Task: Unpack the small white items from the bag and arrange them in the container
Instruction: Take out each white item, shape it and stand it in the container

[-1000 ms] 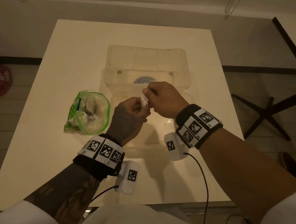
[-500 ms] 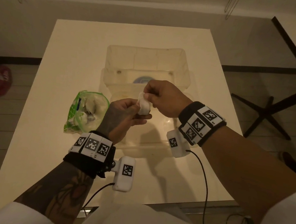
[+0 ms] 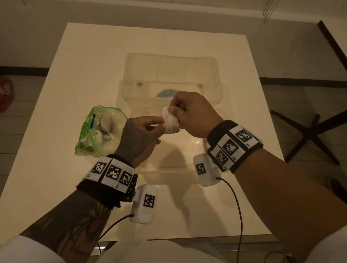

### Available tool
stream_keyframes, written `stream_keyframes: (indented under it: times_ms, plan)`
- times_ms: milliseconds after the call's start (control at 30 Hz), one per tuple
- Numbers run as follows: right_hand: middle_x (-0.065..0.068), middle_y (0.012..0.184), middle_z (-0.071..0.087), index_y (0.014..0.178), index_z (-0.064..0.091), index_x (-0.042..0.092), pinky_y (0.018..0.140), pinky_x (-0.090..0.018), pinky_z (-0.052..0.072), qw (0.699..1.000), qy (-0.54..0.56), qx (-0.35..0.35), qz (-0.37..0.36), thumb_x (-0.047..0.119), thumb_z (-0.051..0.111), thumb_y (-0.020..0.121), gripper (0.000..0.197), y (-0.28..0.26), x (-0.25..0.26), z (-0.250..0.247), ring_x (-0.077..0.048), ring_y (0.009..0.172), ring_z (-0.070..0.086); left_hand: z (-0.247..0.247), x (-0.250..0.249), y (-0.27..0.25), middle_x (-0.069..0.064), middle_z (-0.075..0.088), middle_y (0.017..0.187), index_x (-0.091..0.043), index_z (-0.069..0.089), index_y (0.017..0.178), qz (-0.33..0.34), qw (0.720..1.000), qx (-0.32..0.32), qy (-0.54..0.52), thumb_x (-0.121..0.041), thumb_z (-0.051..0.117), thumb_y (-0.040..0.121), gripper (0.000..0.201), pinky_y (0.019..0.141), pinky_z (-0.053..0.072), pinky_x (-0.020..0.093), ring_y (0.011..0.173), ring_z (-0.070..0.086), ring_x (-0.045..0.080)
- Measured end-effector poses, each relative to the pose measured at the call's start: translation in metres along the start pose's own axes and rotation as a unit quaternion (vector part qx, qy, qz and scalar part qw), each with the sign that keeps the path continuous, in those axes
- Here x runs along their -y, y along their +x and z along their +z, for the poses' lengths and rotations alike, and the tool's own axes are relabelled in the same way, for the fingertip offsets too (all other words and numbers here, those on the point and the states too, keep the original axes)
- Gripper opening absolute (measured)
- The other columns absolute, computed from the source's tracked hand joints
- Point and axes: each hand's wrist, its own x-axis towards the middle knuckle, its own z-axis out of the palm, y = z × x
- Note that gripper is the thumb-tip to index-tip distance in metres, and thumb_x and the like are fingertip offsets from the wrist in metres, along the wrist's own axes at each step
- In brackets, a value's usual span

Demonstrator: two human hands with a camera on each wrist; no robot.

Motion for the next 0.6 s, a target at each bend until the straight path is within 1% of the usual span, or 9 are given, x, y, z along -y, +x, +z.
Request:
stream_keyframes:
  times_ms: [33,100,133,200,233,300,367,500,600]
  plan:
    - [0.005,0.076,0.058,0.088,0.061,0.016,0.062,-0.026,0.052,1.0,0.003,-0.003,0.0,0.016,0.057,0.095,0.008,-0.0001,0.0006,0.0004,-0.011,0.066,0.058,0.0008,0.0,-0.0004,0.001,0.075,0.093,-0.015,0.073,0.104,-0.019,1.0,0.004,-0.007,-0.02,0.063,0.093,0.016,0.061,0.058,0.026,0.082,0.071,0.014]
    - [0.004,0.075,0.059,0.088,0.061,0.015,0.059,-0.025,0.052,1.0,0.01,-0.004,-0.001,0.015,0.057,0.095,0.008,-0.0006,0.0014,0.0012,-0.012,0.063,0.058,0.0026,-0.0032,-0.0028,0.002,0.075,0.094,-0.019,0.071,0.094,-0.07,0.995,0.02,-0.069,-0.022,0.055,0.097,0.017,0.063,0.058,0.028,0.086,0.072,0.013]
    - [0.003,0.074,0.059,0.087,0.061,0.014,0.056,-0.023,0.051,1.0,0.016,-0.001,0.0,0.014,0.057,0.095,0.008,-0.0011,0.0016,0.0012,-0.012,0.061,0.059,0.003,-0.0038,-0.0037,0.002,0.075,0.092,-0.02,0.07,0.089,-0.082,0.992,0.028,-0.096,-0.023,0.054,0.098,0.019,0.063,0.057,0.028,0.087,0.072,0.013]
    - [0.004,0.074,0.057,0.088,0.061,0.012,0.051,-0.019,0.047,1.0,0.02,0.011,0.0,0.014,0.056,0.095,0.009,-0.002,0.0019,0.0008,-0.012,0.058,0.058,0.003,-0.0036,-0.0041,-0.001,0.075,0.086,-0.019,0.071,0.083,-0.072,0.993,0.032,-0.092,-0.024,0.059,0.095,0.017,0.064,0.057,0.028,0.087,0.071,0.015]
    - [0.005,0.075,0.056,0.088,0.061,0.012,0.052,-0.018,0.046,1.0,0.015,0.016,-0.002,0.014,0.056,0.095,0.009,-0.002,0.0016,0.0003,-0.011,0.059,0.056,0.0023,-0.0026,-0.0044,-0.002,0.075,0.084,-0.02,0.071,0.082,-0.065,0.994,0.032,-0.086,-0.023,0.061,0.094,0.016,0.064,0.057,0.028,0.088,0.071,0.015]
    - [0.006,0.077,0.056,0.089,0.061,0.012,0.058,-0.022,0.046,1.0,0.0,0.021,-0.005,0.015,0.055,0.096,0.009,-0.0013,0.0,-0.0012,-0.011,0.063,0.054,0.001,-0.0019,-0.005,-0.005,0.075,0.081,-0.019,0.07,0.084,-0.073,0.99,0.035,-0.113,-0.02,0.059,0.095,0.015,0.064,0.056,0.027,0.088,0.071,0.014]
    - [0.005,0.078,0.056,0.089,0.06,0.013,0.061,-0.024,0.044,1.0,-0.006,0.027,-0.003,0.016,0.055,0.096,0.009,-0.0012,-0.0002,-0.003,-0.01,0.065,0.053,-0.0006,-0.0017,-0.0053,-0.003,0.075,0.082,-0.016,0.068,0.086,-0.08,0.983,0.048,-0.156,-0.022,0.056,0.096,0.017,0.064,0.056,0.026,0.088,0.071,0.013]
    - [0.007,0.076,0.055,0.089,0.059,0.017,0.059,-0.02,0.04,0.999,-0.019,0.046,-0.013,0.018,0.053,0.097,0.01,-0.0027,0.0021,-0.0052,-0.007,0.063,0.051,-0.0015,-0.0022,-0.0061,0.006,0.075,0.096,-0.015,0.07,0.1,-0.069,0.983,0.078,-0.15,-0.033,0.062,0.089,0.022,0.068,0.054,0.032,0.096,0.071,0.019]
    - [0.007,0.077,0.056,0.087,0.058,0.019,0.059,-0.02,0.04,0.999,-0.016,0.046,-0.014,0.019,0.054,0.097,0.01,-0.0024,0.0025,-0.0059,-0.008,0.063,0.053,0.001,-0.0026,-0.0064,0.006,0.075,0.098,-0.013,0.07,0.102,-0.097,0.98,0.098,-0.147,-0.028,0.058,0.094,0.021,0.068,0.053,0.032,0.092,0.072,0.019]
